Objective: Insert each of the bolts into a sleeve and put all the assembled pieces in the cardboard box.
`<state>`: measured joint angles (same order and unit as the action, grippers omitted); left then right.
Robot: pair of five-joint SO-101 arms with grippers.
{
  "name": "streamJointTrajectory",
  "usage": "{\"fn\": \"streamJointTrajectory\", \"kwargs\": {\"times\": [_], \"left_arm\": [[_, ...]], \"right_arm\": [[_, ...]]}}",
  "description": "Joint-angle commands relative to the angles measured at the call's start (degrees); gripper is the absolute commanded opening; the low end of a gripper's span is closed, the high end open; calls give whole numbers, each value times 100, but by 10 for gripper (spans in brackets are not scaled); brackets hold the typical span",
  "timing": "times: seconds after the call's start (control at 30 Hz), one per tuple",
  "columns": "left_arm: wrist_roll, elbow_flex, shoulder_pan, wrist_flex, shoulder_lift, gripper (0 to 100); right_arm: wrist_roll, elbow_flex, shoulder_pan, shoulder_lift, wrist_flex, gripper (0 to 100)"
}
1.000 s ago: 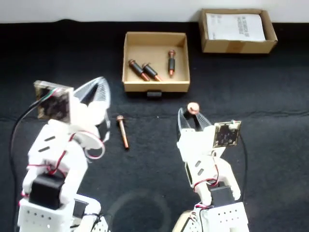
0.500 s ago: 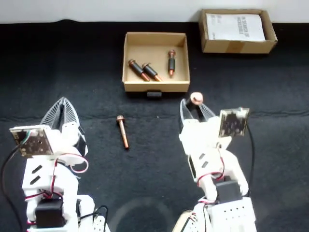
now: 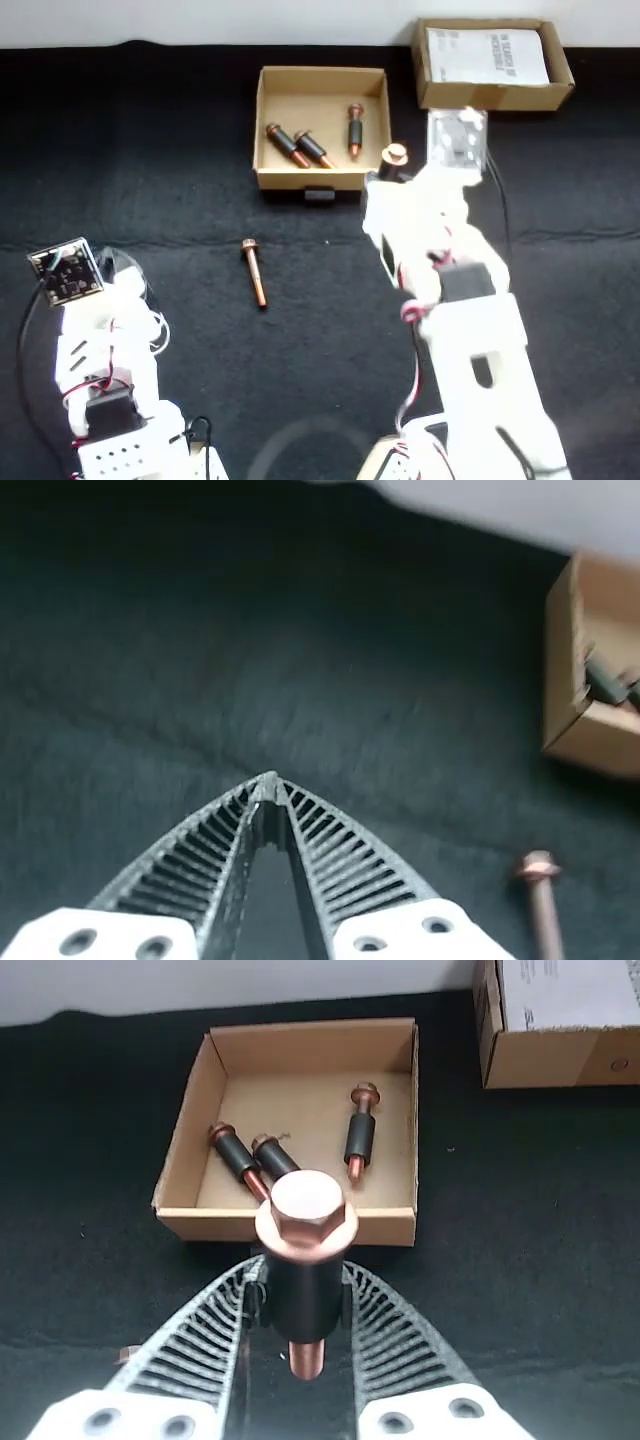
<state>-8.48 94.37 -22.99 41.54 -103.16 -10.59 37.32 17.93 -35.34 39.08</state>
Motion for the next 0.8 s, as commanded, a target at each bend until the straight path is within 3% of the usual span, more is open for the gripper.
{"fn": "streamJointTrajectory", "kwargs": {"times": [0.0, 0.37, 0.77], "left_arm": [[-9, 286, -66, 9, -4, 9], [26, 277, 207, 457, -4, 9], [26, 277, 215, 466, -4, 9]], "right_arm": [[-70, -936, 4, 716, 57, 7], [-35, -3407, 4, 3714, 75, 7], [-26, -7248, -268, 6862, 84, 7]]}}
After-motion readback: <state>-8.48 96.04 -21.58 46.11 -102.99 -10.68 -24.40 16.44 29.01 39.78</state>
